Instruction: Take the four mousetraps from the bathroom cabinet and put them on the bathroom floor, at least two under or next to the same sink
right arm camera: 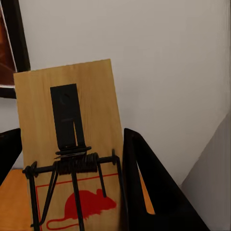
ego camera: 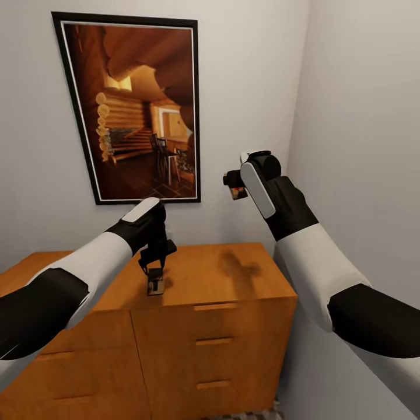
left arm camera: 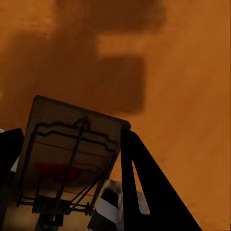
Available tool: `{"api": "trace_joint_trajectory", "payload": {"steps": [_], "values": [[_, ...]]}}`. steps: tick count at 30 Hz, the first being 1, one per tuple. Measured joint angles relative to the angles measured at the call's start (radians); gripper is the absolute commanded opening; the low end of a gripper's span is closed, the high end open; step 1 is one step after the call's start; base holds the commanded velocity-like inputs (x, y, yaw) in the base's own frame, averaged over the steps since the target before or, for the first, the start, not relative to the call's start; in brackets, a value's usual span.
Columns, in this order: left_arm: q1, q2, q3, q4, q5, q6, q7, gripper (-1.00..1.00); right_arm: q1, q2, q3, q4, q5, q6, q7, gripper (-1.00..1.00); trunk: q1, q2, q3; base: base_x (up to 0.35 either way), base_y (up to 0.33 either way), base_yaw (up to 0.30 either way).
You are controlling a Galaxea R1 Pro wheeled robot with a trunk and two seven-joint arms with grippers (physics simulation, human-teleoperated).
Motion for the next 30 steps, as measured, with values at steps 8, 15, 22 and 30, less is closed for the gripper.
{"api": "trace_joint_trajectory", "payload": {"steps": [8,15,22,30], "values": [[0.0,0.0,0.0,0.0,0.0,0.002,0.0,-1.0,0.0,0.0,0.0,0.0,0.0,0.0,0.0,-1.0,0.0,0.0,0.0,-0.316,0.0,0.0],[0.0,0.0,0.0,0.0,0.0,0.003,0.0,-1.0,0.001,0.0,0.001,0.001,-0.001,0.0,0.0,-1.0,0.0,0.0,0.0,-0.331,0.0,0.0],[0.0,0.0,-0.001,0.0,0.0,0.004,-0.001,-1.0,0.001,0.0,0.001,0.002,0.0,-0.001,0.0,-1.0,0.0,0.0,0.0,-0.334,0.0,0.0],[0.009,0.003,-0.003,0.001,-0.001,0.005,-0.004,-1.0,0.002,0.003,0.004,0.026,0.0,-0.003,0.0,-1.0,0.0,0.0,0.0,-0.334,0.0,0.0]]}}
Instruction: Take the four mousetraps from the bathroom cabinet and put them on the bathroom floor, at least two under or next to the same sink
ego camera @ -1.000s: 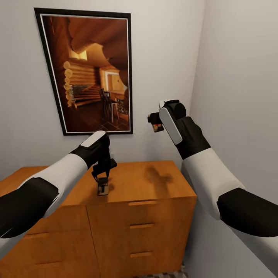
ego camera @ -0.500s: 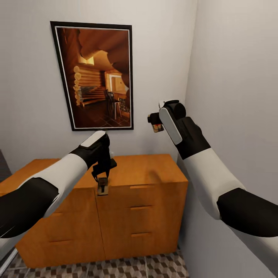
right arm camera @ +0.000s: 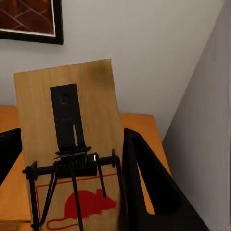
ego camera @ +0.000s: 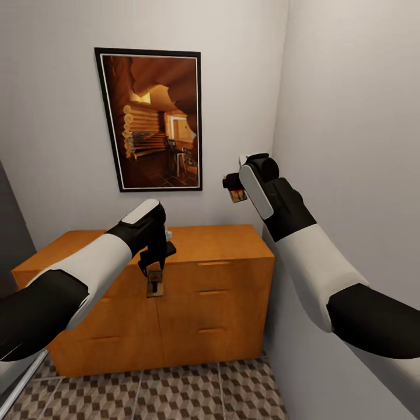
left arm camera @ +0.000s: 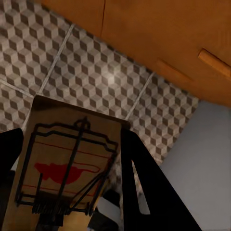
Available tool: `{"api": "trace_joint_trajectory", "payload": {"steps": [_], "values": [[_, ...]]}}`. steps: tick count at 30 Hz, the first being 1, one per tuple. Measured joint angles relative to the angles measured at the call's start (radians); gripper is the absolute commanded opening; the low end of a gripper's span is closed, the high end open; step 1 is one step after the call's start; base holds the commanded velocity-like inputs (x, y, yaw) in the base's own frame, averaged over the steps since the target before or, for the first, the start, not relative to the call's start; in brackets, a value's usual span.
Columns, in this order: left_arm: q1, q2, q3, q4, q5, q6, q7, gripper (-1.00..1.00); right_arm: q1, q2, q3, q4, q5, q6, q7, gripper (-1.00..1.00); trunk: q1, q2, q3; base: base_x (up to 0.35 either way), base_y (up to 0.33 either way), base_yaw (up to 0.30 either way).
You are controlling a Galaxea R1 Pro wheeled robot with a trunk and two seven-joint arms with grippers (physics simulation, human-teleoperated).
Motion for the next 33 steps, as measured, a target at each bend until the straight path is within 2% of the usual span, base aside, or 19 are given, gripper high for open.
{"api": "trace_joint_trajectory", "payload": {"steps": [7,13,14,15,17,18,20,21,27,30,33], "values": [[0.044,0.01,-0.002,0.0,-0.002,0.001,-0.005,-1.0,0.008,0.008,0.0,0.053,0.0,-0.003,0.0,-1.0,0.0,0.0,0.0,-0.334,0.0,0.0],[0.104,0.024,-0.007,0.001,-0.016,-0.002,-0.058,-1.0,0.041,0.011,0.018,0.118,-0.002,-0.007,0.0,-1.0,0.0,0.0,0.0,-0.176,0.0,0.0],[0.116,0.027,-0.008,0.001,-0.029,-0.003,-0.07,-1.0,0.044,0.011,0.021,0.131,-0.003,-0.009,0.0,-1.0,0.0,0.0,0.0,-0.055,0.0,0.0],[0.139,0.031,-0.009,0.002,-0.065,-0.004,-0.097,-1.0,0.051,0.011,0.027,0.155,-0.008,-0.017,0.0,-1.0,0.0,0.0,0.0,-0.044,0.0,0.0],[0.163,0.035,-0.009,0.004,-0.112,-0.006,-0.128,-1.0,0.063,0.011,0.031,0.177,-0.017,-0.028,0.0,-1.0,-0.001,0.0,0.0,-0.029,0.0,0.0],[0.185,0.037,-0.009,0.008,-0.157,-0.007,-0.161,-1.0,0.077,0.011,0.038,0.192,-0.035,-0.038,0.001,-1.0,0.0,0.0,0.0,-0.018,0.0,0.0],[0.209,0.04,-0.009,0.011,-0.196,-0.008,-0.193,-1.0,0.094,0.011,0.053,0.201,-0.051,-0.044,0.002,-1.0,-0.001,0.0,0.0,-0.012,0.0,0.0],[0.231,0.042,-0.01,0.012,-0.221,-0.009,-0.218,-1.0,0.112,0.011,0.073,0.207,-0.07,-0.049,0.003,-1.0,-0.001,0.0,0.0,-0.007,0.0,0.0],[0.296,0.064,-0.01,0.015,-0.265,-0.012,-0.276,-1.0,0.189,0.011,0.156,0.216,-0.124,-0.088,0.003,-1.0,-0.001,0.0,0.0,-0.016,0.0,0.0],[0.311,0.077,-0.01,0.016,-0.27,-0.019,-0.305,-1.0,0.221,0.011,0.191,0.217,-0.136,-0.097,0.003,-1.0,0.0,0.0,0.0,-0.162,0.0,0.0],[0.329,0.083,-0.011,0.015,-0.273,-0.022,-0.321,-1.0,0.237,0.011,0.208,0.218,-0.142,-0.1,0.002,-1.0,0.0,0.0,0.0,-0.162,0.0,0.0]]}}
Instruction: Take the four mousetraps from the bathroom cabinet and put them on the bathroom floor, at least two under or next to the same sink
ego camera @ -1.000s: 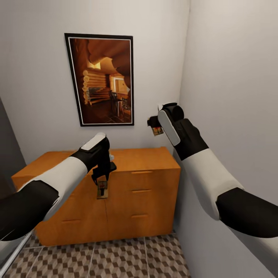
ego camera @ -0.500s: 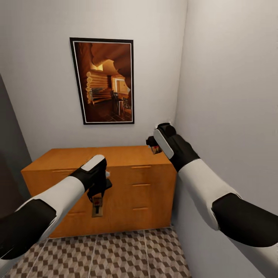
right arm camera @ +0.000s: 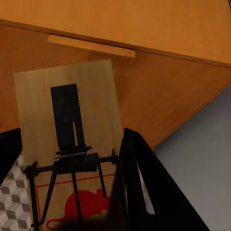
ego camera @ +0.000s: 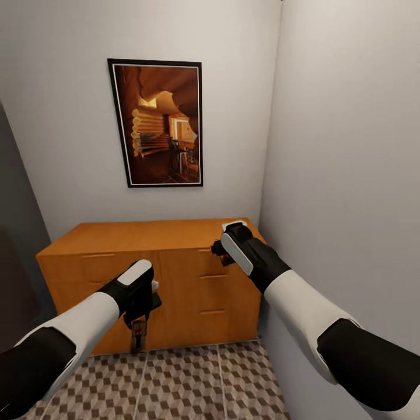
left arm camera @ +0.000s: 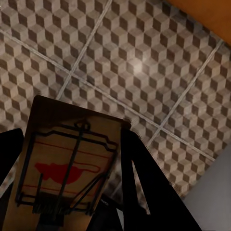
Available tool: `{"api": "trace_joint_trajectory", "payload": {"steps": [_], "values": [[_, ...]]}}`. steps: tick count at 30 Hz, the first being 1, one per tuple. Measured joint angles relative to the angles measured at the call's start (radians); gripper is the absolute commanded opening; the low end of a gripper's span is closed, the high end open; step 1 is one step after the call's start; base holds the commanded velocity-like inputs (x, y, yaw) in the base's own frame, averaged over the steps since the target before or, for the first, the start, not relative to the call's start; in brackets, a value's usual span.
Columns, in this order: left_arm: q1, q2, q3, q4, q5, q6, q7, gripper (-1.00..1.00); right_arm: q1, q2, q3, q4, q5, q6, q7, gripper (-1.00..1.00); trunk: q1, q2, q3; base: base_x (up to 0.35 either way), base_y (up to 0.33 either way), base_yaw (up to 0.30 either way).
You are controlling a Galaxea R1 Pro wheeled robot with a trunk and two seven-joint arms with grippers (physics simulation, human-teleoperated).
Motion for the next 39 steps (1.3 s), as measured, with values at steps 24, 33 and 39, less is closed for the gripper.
{"api": "trace_joint_trajectory", "payload": {"steps": [24,33,39], "values": [[0.055,0.012,-0.012,0.003,-0.151,-0.047,-0.128,-1.0,0.085,0.0,0.036,0.074,-0.02,-0.092,0.021,-1.0,0.0,0.0,0.0,-0.092,-0.015,0.0],[0.109,0.016,-0.012,0.028,-0.293,-0.194,-0.207,-1.0,0.176,0.0,0.229,0.108,-0.021,-0.247,0.041,-1.0,0.0,0.0,0.0,-0.001,0.0,0.0],[0.147,0.019,-0.011,0.031,-0.368,-0.274,-0.216,-1.0,0.234,0.0,0.261,0.117,-0.022,-0.289,0.048,-1.0,0.0,0.0,0.0,-0.011,0.0,0.0]]}}
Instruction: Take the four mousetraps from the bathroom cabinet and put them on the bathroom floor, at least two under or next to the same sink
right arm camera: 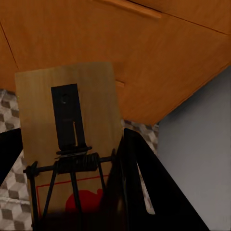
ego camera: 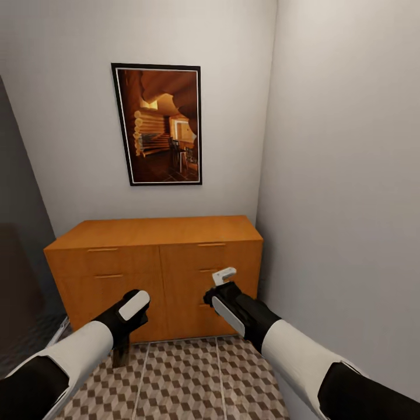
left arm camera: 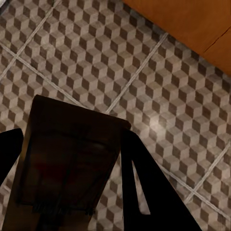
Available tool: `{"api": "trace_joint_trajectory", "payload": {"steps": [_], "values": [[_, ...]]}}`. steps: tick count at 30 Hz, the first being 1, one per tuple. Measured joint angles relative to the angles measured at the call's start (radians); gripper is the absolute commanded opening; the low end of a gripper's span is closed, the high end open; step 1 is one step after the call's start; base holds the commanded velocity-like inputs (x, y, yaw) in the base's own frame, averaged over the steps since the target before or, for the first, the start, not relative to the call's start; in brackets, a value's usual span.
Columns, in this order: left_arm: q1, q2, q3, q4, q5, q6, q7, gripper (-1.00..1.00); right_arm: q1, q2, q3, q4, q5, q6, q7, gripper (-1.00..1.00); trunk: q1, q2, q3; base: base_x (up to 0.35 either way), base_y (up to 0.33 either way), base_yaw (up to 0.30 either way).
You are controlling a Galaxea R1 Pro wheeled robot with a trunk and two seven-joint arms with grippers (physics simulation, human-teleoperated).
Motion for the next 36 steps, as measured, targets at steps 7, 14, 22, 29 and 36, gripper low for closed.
{"api": "trace_joint_trajectory", "payload": {"steps": [7,14,22,29,36], "values": [[0.037,0.001,-0.001,-0.002,-0.019,-0.088,-0.002,-1.0,0.057,0.0,0.021,0.005,0.001,-0.064,0.004,-1.0,0.0,0.0,0.0,-0.15,0.028,0.0],[0.055,0.0,-0.004,-0.003,-0.025,-0.167,-0.003,-1.0,0.094,0.0,0.045,0.009,0.0,-0.084,0.009,-1.0,0.0,0.0,0.0,-0.041,0.007,0.0],[0.081,-0.002,-0.049,-0.003,-0.025,-0.218,-0.018,-1.0,0.112,0.0,0.049,0.031,0.0,-0.135,0.012,-1.0,0.0,0.0,0.0,-0.068,0.001,0.0],[0.098,-0.002,-0.064,-0.003,-0.024,-0.243,-0.027,-1.0,0.135,0.0,0.049,0.038,-0.001,-0.144,0.049,-1.0,0.0,0.0,0.0,-0.069,0.0,0.0],[0.108,-0.001,-0.067,-0.003,-0.024,-0.258,-0.028,-1.0,0.148,0.0,0.05,0.036,0.001,-0.144,0.081,-1.0,0.0,0.0,0.0,-0.008,0.0,0.0]]}}
